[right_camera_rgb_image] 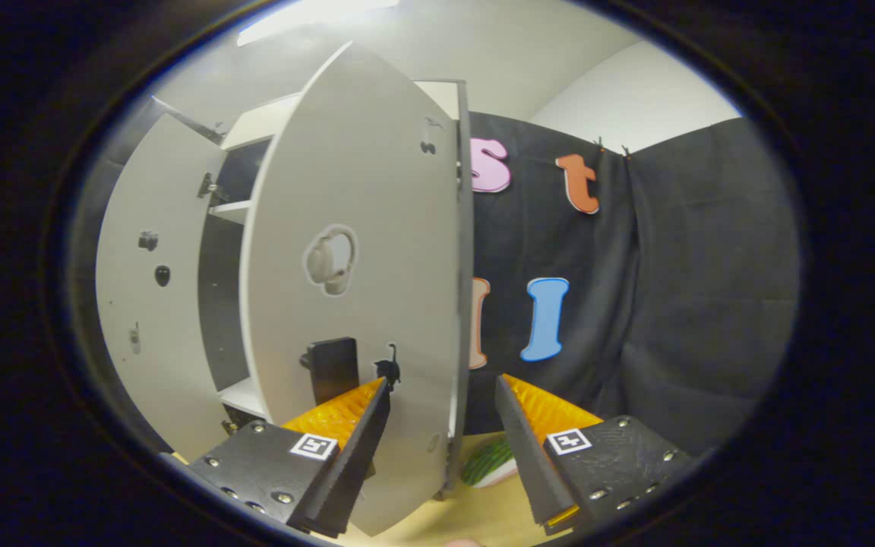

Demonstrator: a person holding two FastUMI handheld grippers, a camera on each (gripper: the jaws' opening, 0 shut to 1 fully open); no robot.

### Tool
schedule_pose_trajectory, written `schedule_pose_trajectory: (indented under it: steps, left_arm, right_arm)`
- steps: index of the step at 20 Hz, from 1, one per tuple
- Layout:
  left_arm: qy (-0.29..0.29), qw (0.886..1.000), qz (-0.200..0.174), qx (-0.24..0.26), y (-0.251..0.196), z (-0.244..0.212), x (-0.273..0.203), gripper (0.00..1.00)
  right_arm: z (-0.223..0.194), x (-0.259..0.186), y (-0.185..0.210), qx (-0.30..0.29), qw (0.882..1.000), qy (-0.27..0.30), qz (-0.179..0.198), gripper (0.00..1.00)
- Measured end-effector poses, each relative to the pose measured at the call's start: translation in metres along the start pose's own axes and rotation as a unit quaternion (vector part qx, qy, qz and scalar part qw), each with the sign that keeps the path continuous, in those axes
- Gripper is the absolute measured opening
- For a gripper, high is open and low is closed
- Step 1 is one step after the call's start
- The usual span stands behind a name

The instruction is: Grasp the bottle in the cabinet with the left hand and place it on the coaster, then close the right door with the right hand and the left door with the left hand.

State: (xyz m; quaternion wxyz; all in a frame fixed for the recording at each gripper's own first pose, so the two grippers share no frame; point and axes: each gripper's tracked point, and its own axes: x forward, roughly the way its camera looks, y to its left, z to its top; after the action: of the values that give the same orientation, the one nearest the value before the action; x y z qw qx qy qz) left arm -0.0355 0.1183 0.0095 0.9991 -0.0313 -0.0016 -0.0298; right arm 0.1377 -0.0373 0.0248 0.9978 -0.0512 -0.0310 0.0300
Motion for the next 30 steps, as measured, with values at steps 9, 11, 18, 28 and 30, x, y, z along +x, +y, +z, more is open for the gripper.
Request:
schedule_pose_trajectory:
  steps: [9,11,18,28,30]
  left_arm:
    - [0.006,1.0,0.018,0.008,0.012,-0.006,-0.004,0.95]
    - [0.011,1.0,0.027,0.008,0.024,-0.013,0.001,0.95]
    - [0.023,0.998,0.051,-0.002,0.062,-0.024,0.018,0.93]
    - [0.032,0.995,0.098,0.015,0.162,-0.041,0.06,0.93]
    - [0.032,0.992,0.117,0.019,0.187,-0.04,0.068,0.99]
  right_arm:
    - [0.006,-0.011,0.024,0.004,1.0,-0.006,0.015,0.99]
    - [0.006,-0.016,0.025,0.008,1.0,-0.004,0.015,0.99]
    - [0.022,-0.048,0.031,0.031,0.999,-0.019,0.02,0.99]
    - [0.025,-0.121,0.031,0.018,1.0,-0.017,0.019,0.99]
    - [0.018,-0.139,0.032,0.01,1.0,-0.001,0.014,0.96]
